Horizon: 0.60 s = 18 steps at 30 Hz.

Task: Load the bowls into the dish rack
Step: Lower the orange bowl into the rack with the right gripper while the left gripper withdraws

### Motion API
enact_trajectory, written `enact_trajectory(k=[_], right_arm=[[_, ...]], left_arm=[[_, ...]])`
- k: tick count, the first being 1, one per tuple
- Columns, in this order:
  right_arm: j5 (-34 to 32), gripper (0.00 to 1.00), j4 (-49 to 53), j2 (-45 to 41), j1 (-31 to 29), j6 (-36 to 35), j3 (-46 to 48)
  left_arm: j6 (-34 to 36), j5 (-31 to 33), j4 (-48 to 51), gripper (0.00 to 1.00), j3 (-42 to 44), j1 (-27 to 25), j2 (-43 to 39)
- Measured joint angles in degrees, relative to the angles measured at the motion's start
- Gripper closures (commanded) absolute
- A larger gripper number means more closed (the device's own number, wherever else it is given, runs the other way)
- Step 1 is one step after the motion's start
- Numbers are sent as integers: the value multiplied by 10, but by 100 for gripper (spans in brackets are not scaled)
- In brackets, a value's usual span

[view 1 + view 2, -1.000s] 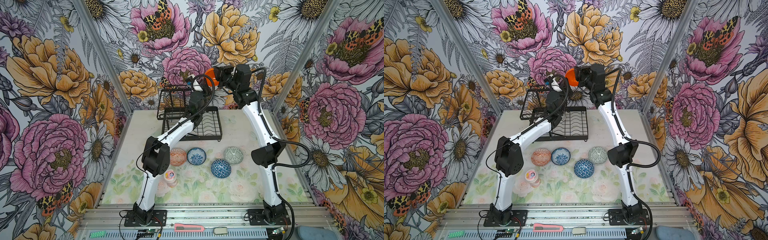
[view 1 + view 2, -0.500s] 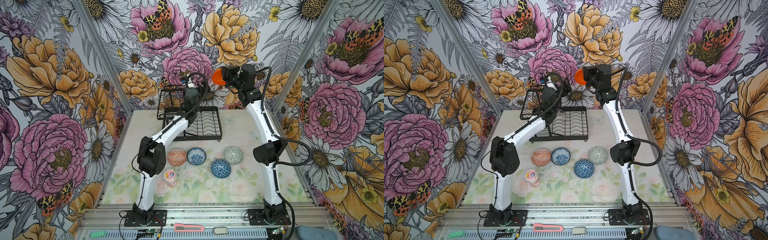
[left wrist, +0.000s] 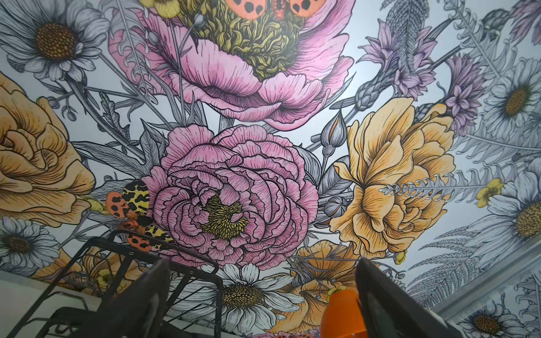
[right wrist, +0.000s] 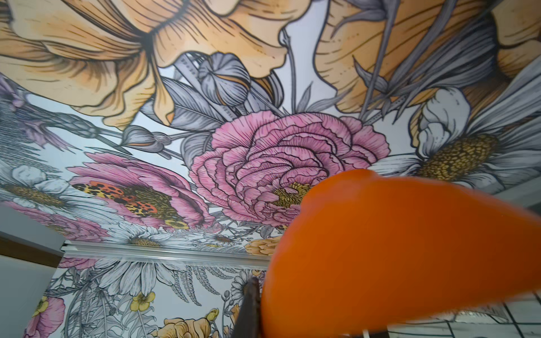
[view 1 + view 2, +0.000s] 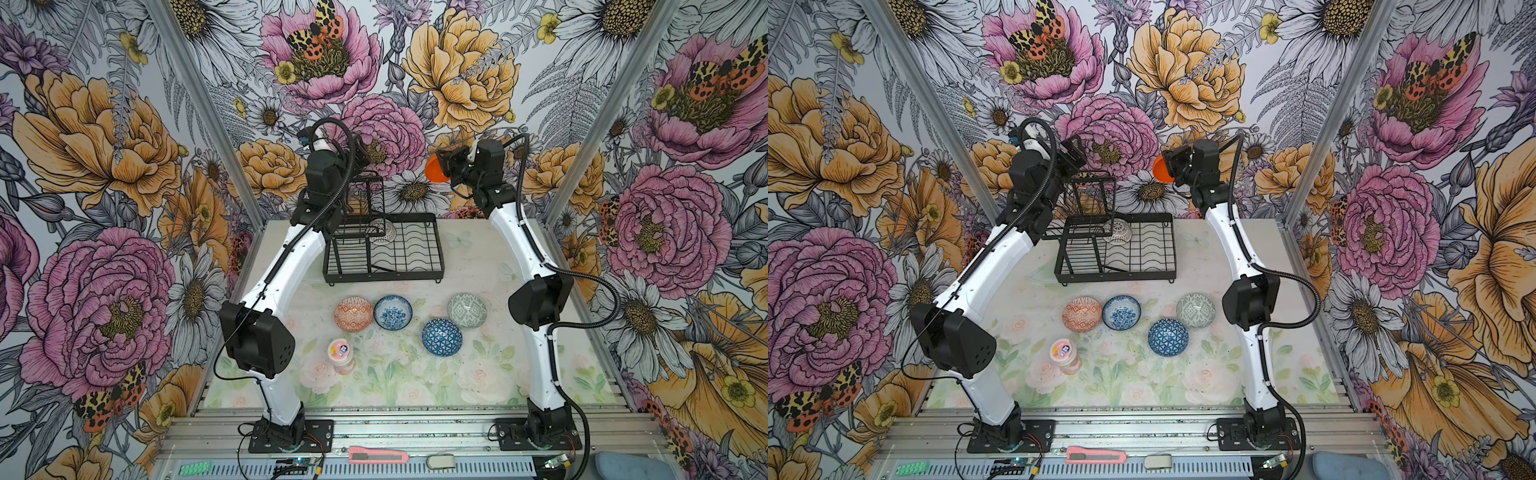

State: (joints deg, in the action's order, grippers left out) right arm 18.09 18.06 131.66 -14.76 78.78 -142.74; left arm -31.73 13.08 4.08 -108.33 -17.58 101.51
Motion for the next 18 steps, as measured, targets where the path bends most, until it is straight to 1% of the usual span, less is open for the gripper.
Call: enact_trajectory(k=[5,8,11,18], right_arm=[[9,100,-42,-35,-8,-20,152],[3,100,-111,-72,-17,-12,281],[-8,100,-171,-97,-28,8,373],[-37,100,-274,-120,-55,32,474]], left_arm=[[-10,-25,25,1,29,7,-31],[-15,-36,35,1,65,8,-48],[-22,-45,46,1,87,14,-53],[-37,-73,72,1,120,38,-65]])
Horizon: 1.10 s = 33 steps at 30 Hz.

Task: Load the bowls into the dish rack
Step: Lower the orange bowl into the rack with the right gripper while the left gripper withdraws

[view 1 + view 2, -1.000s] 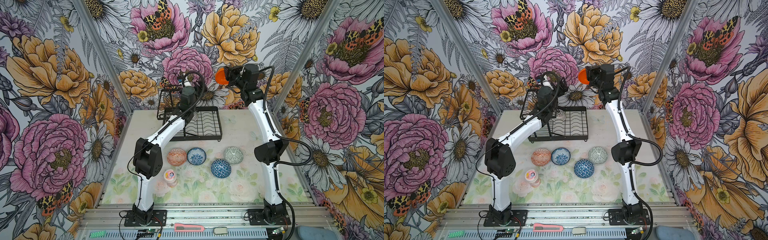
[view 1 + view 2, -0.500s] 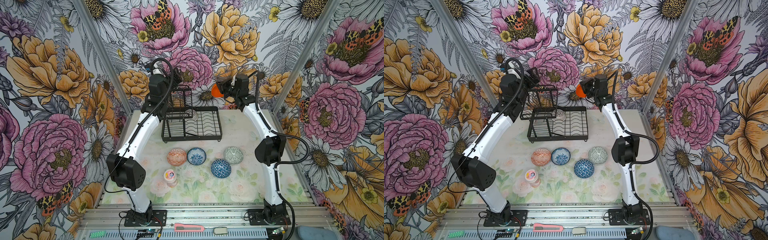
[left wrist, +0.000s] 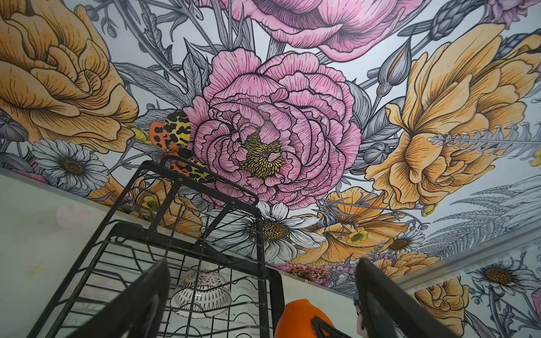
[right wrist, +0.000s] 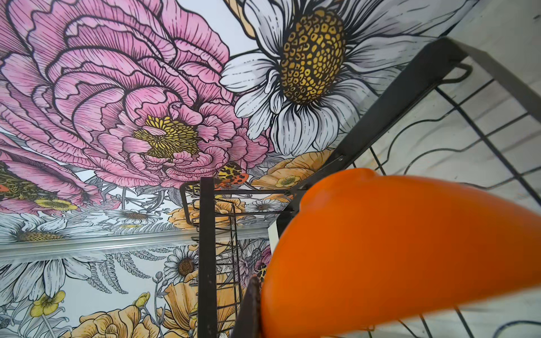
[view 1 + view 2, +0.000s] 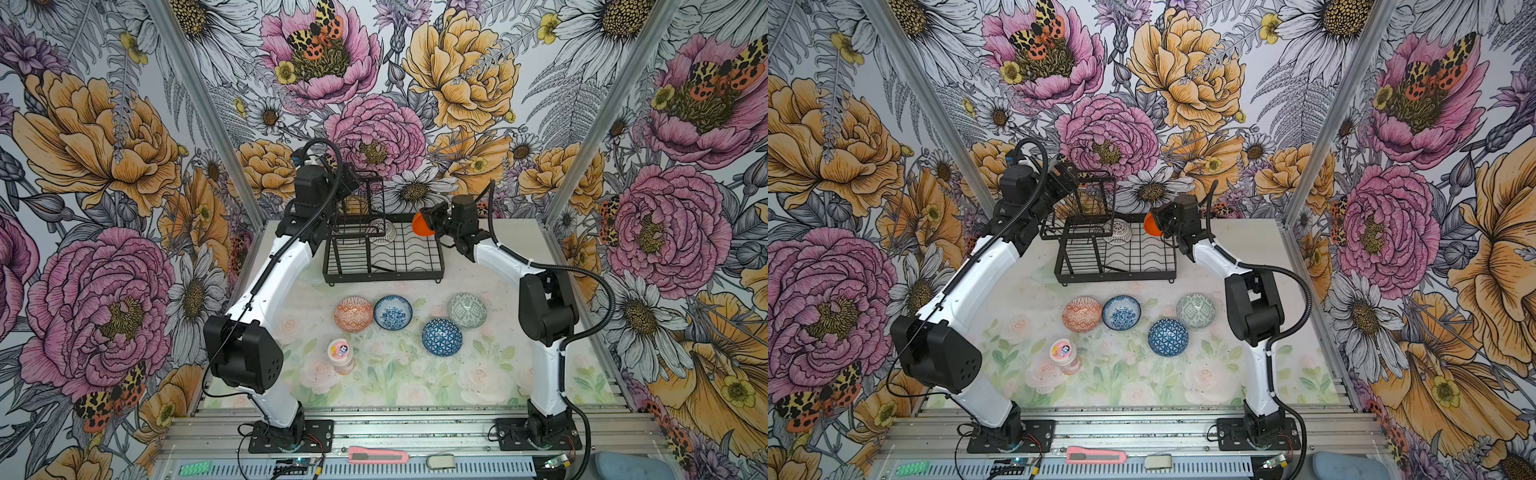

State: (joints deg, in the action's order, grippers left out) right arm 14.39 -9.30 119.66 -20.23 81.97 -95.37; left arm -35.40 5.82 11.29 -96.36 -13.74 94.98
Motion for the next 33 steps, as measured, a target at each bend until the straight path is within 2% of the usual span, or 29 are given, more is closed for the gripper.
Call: enact_trajectory(k=[12,33], right_arm=[[-33,100,-104,0,-40,25,29],[-76,100,-172,50,-97,85,50]], left_arm=[[-33,-44,22,1,69,12,-73],[-52,-66,44,1,127,12,-122]])
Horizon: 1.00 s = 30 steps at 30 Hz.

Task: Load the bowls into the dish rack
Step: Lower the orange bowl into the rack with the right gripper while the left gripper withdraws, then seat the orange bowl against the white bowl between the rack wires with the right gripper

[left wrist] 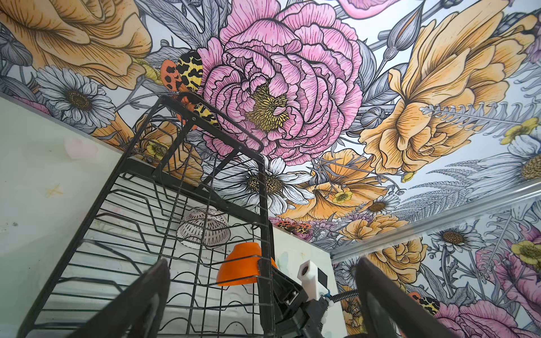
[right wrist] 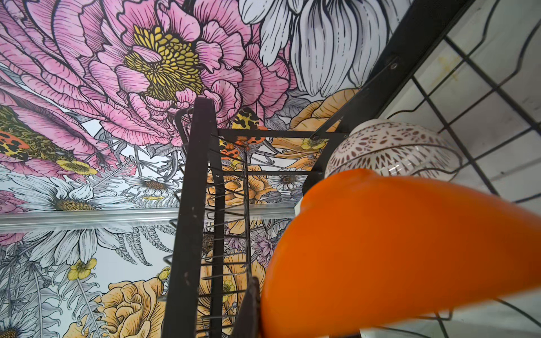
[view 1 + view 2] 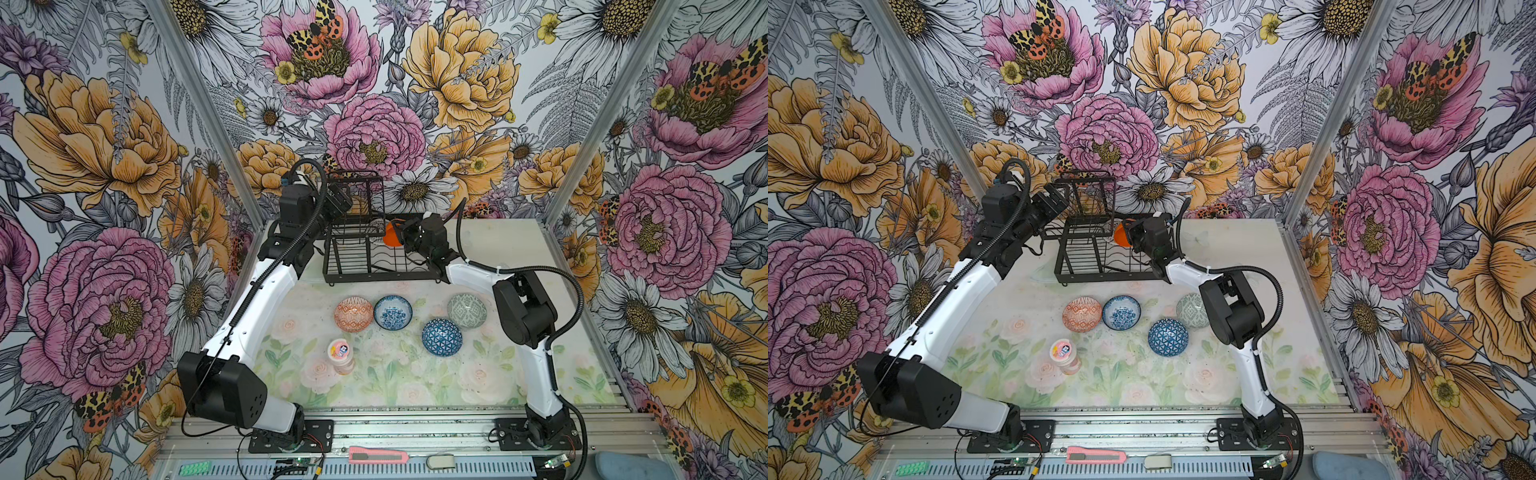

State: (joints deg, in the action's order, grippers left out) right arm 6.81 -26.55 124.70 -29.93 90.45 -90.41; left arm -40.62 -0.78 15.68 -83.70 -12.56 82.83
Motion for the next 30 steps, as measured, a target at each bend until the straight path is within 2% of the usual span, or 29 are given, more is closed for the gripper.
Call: enact_trajectory(k=[16,30], right_arm=[[-12,100,-42,53,-9,34,0],[-23,100,-50,121,-24,56,-87]], left_arm=[[-10,-3,1,1,10,0,-4],[-13,-43,24,1,14,-3,-5]])
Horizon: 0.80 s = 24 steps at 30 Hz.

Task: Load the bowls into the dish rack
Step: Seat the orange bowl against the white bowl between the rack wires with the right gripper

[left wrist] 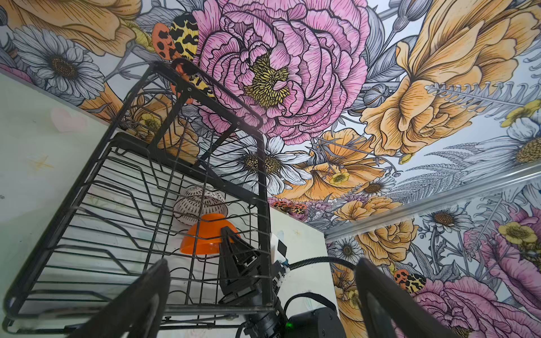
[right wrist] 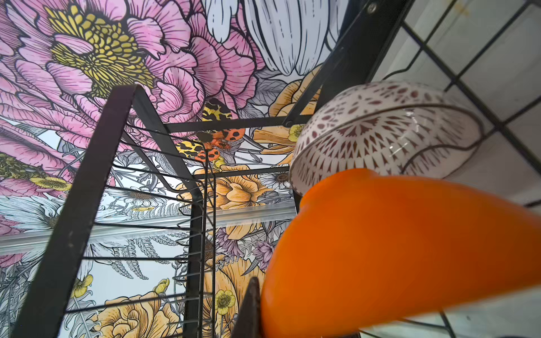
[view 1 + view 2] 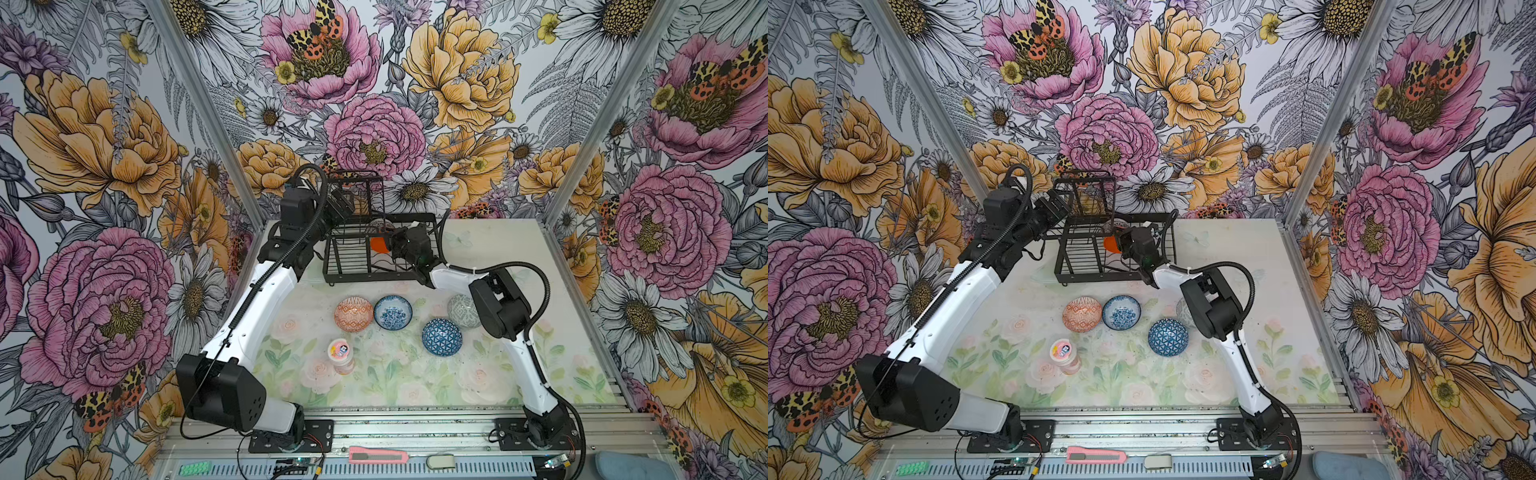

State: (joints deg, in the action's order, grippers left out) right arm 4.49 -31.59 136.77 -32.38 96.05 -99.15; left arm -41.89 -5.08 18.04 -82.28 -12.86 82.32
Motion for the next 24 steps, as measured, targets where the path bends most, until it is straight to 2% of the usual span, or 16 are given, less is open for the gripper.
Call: enact_trajectory(k=[9,24], right_arm=[[-5,100,0,47,-1,6,-55],[-15,100,-10,75,-1,8,-84]], left_arm=[[3,-23,15,1,5,-8,-2],[14,-30,17,1,5,-17,-2]])
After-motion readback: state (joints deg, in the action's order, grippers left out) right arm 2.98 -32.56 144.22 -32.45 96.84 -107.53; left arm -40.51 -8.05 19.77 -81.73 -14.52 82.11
